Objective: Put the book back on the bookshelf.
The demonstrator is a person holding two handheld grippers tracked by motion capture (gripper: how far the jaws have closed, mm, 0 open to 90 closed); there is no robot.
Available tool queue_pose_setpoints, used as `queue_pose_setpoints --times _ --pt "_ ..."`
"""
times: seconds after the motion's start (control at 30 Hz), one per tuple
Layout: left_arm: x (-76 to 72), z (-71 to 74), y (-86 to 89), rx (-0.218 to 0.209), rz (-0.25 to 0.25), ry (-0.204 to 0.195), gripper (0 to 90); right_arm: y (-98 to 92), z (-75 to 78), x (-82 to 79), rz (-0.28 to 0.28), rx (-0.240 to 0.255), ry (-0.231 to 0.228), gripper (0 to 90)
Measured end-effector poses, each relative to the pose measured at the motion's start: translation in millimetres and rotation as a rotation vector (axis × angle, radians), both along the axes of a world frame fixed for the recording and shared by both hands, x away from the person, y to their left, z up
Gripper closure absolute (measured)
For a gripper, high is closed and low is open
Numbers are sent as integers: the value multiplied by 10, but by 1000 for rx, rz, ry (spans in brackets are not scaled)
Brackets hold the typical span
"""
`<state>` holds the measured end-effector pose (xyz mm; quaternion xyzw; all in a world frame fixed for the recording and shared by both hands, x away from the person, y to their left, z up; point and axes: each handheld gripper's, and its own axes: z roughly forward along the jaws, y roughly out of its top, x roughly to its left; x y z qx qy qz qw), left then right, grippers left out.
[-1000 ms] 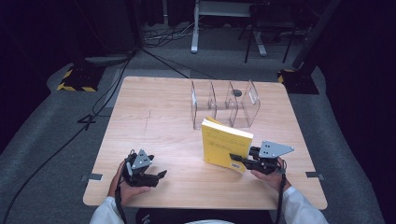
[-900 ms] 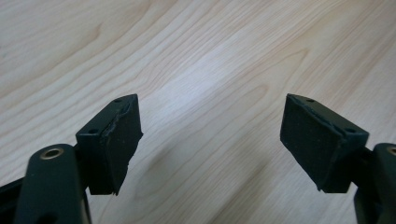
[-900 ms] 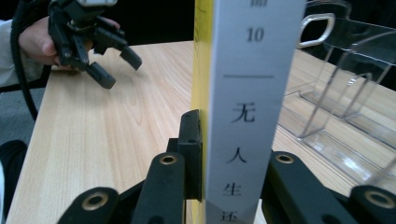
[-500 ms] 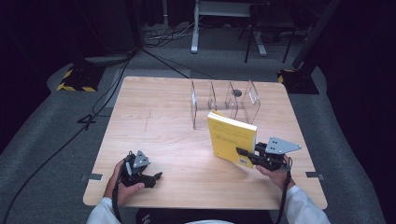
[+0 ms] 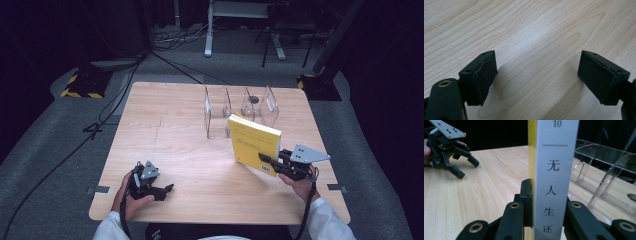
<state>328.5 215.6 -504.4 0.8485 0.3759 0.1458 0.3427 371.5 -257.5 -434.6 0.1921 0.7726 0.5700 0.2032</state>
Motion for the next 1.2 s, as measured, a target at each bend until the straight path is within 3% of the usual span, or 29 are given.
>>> queue_pose_setpoints --times 0.37,0.7,0.93,1.2 --pt "5 0 -4 -2 1 4 166 -222 121 39 -113 20 -40 764" --pt "16 -1 -7 -1 2 -1 165 -421 321 133 -230 71 -92 764" --pt "18 1 -11 -2 5 4 165 -435 378 284 -292 71 -101 764" --pt "18 1 -11 -2 5 4 165 -304 427 476 -352 51 -107 764"
